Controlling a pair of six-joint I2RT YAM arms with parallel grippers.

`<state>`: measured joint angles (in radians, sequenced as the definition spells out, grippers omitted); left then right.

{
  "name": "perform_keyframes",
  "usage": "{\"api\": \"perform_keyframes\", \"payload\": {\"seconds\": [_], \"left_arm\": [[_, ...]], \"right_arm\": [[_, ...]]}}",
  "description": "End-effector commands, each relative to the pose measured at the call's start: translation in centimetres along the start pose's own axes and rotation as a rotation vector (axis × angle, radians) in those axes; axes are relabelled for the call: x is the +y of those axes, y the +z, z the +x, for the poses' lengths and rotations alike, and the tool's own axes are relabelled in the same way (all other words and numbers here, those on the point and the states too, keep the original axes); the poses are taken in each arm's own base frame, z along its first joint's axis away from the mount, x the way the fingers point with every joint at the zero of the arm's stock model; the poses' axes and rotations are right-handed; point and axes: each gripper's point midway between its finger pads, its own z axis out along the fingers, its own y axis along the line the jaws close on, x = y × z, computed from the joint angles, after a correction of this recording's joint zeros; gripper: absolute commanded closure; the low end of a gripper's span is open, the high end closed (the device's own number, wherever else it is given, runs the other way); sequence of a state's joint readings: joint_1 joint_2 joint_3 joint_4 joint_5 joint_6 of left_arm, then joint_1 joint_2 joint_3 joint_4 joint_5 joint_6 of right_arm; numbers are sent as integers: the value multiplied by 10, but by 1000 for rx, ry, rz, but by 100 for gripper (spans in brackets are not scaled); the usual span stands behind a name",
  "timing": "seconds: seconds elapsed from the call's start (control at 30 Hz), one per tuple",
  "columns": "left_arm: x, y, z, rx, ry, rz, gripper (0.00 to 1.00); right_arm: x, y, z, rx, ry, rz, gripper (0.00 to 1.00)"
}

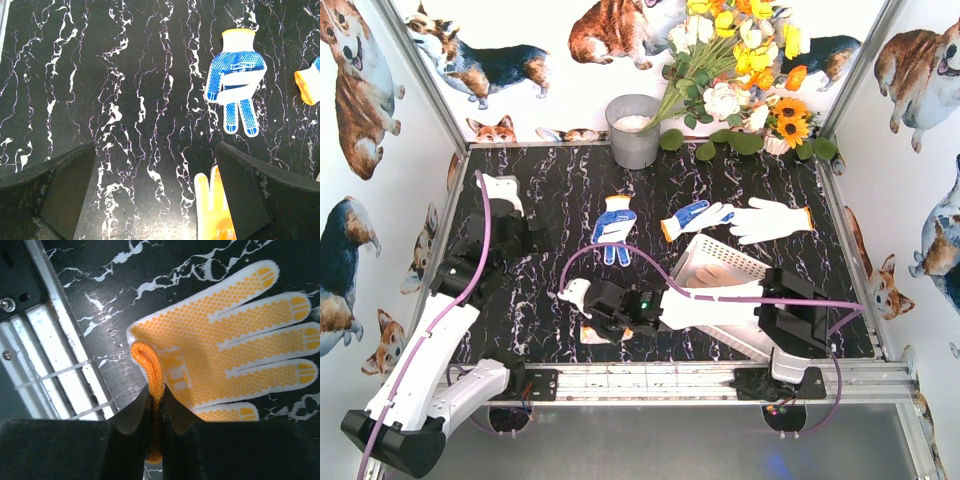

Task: Put the gloves into the storage basket
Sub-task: Place the glove at the center of the board.

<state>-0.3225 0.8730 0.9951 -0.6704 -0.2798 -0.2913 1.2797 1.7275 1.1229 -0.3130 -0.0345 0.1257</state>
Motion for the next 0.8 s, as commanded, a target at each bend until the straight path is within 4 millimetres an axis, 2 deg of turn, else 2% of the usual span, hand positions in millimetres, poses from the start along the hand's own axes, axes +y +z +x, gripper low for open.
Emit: {"api": "perform_keyframes", "payload": {"seconds": [0.0,0.13,0.23,0.3,0.43,0.53,0.6,0.67,0.77], "left_arm": [[8,-1,-5,-26,-11,-33,0],[12,2,0,-20,12,-43,0],[12,4,-2,-37,30,-40,0],[12,5,-4,-51,42,-42,0],[16,7,-10,-78,66,-58,0],[18,7,-14,-105,80,-66,0],[20,5,-16,-125,88,-74,0],[23,5,-16,-140,92,-84,0],[27,5,-12,-156,92,-92,0]], "right_arm": [[-14,-15,-46,-115,-43,87,82],[-9,-52,-53,-158,-21,70,48],[-5,-87,-62,-221,-6,56,29],[-7,-111,-71,-280,9,77,20],[-26,-158,-86,-395,82,167,11],[-56,-182,-88,-436,229,238,10],[-91,-193,-79,-436,352,318,11],[-127,-204,-62,-421,466,433,11],[-181,-224,-26,-382,688,599,12]]}}
